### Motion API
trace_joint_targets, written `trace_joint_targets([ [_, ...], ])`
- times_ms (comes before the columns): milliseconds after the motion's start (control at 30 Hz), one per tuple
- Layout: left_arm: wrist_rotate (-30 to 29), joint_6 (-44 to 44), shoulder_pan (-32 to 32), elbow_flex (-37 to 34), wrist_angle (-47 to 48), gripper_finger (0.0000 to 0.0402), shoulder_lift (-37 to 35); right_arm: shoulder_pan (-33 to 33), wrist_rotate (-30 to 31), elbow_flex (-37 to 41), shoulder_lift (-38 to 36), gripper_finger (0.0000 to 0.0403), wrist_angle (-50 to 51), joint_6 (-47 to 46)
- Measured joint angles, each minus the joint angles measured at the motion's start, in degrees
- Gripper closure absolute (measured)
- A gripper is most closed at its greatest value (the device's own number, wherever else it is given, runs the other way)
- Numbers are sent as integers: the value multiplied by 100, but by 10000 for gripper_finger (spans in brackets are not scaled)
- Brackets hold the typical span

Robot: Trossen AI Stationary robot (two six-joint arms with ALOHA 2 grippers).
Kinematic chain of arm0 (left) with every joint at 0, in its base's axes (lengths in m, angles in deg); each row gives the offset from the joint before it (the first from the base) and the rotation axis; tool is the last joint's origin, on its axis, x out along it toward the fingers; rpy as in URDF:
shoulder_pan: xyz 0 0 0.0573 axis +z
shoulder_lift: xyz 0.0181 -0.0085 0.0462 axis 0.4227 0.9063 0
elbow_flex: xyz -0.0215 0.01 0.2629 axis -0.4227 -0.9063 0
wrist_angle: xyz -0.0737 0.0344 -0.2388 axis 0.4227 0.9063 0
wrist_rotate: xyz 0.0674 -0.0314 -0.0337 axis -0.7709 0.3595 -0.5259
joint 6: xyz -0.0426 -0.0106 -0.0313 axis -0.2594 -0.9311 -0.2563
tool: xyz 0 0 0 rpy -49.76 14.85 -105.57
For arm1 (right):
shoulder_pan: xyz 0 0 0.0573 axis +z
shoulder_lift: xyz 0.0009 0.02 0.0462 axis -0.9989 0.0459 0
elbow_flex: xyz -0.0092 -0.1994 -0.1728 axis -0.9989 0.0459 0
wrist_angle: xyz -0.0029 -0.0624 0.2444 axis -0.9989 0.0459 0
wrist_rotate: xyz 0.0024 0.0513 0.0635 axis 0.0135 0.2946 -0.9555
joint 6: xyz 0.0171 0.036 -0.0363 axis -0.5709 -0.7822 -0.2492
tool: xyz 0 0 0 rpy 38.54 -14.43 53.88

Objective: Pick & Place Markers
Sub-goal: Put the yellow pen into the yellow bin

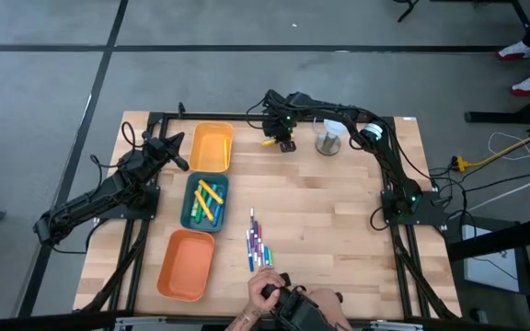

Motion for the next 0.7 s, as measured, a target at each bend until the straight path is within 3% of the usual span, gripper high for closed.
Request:
trace_joint_targets([
  [67,0,0,-1,0,0,395,0,0,28,0,-4,371,2,18],
  [300,0,0,1,0,0,391,0,2,111,-14,0,372,35,15],
  [700,0,-2,-1,0,0,395,0,-7,243,-864,68,373,1032,-47],
])
